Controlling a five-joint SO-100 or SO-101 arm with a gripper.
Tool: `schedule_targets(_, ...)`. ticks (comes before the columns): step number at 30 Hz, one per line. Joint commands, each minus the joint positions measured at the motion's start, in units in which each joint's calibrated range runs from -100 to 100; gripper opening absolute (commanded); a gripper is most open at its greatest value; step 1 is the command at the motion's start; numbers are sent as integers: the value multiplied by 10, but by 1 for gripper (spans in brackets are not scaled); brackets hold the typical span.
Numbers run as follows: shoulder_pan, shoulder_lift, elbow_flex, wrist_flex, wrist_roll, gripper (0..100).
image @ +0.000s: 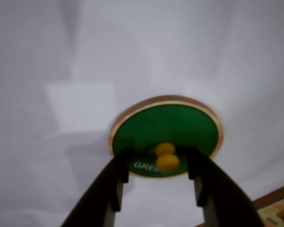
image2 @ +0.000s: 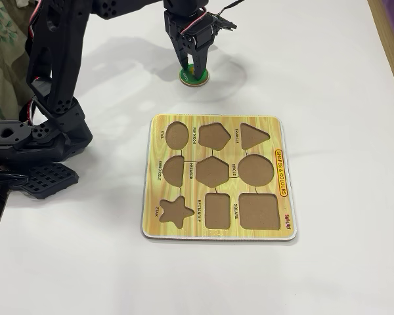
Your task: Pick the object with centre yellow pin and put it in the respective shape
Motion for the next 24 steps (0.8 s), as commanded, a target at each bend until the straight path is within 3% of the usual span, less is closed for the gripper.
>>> schedule_targets(1,9,2,1,-10,0,15)
schedule_targets(24,9,3,23,-19,-4,10)
